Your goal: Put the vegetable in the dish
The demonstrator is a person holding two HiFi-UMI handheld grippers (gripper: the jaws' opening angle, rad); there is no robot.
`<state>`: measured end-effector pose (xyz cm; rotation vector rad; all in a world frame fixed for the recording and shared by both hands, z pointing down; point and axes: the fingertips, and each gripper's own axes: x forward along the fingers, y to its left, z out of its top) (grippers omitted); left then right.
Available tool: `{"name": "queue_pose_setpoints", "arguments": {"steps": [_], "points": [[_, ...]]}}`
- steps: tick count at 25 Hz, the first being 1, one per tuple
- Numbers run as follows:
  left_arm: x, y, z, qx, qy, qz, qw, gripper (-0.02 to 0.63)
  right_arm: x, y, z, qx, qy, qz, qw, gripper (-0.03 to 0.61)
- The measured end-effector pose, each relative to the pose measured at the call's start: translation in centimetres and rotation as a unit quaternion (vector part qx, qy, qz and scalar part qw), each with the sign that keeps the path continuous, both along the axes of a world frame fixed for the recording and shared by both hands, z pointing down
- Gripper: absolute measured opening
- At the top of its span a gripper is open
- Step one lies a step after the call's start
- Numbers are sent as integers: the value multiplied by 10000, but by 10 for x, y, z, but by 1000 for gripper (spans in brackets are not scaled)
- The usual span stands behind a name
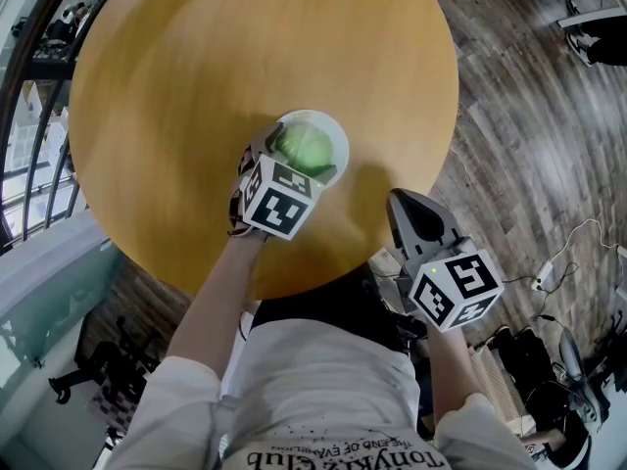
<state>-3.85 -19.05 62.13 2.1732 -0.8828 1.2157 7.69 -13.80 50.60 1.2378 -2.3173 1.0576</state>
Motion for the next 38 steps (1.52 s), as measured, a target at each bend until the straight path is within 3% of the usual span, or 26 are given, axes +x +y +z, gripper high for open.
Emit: {"name": "queue_pose_setpoints", "arguments": {"steps": [8, 16, 23, 26, 32, 35, 38], "points": [[0, 4, -27, -107, 647, -381, 9971, 483, -6, 2, -9, 95, -39, -74, 9999, 21], [-9, 24, -70, 402, 578, -322, 9970, 482, -8, 14, -33, 275, -42, -164, 9995, 21], [-1, 50, -110, 587, 730, -263, 9953, 470, -6, 35, -56, 484, -65, -211, 9986, 21], [-6, 55, -130, 879, 788, -464, 9919, 327, -8, 41, -65, 590, -54, -238, 9980, 21], [-14, 81, -162, 998, 1143, -767, 9854, 175, -10, 52, -90, 776, -11, -277, 9966, 21], [-22, 95, -180, 1189, 1113, -882, 9827, 101, -10, 59, -101, 876, 31, -290, 9957, 21], [-25, 112, -196, 1319, 1111, -893, 9810, 72, -9, 67, -110, 951, 78, -302, 9950, 21]]}}
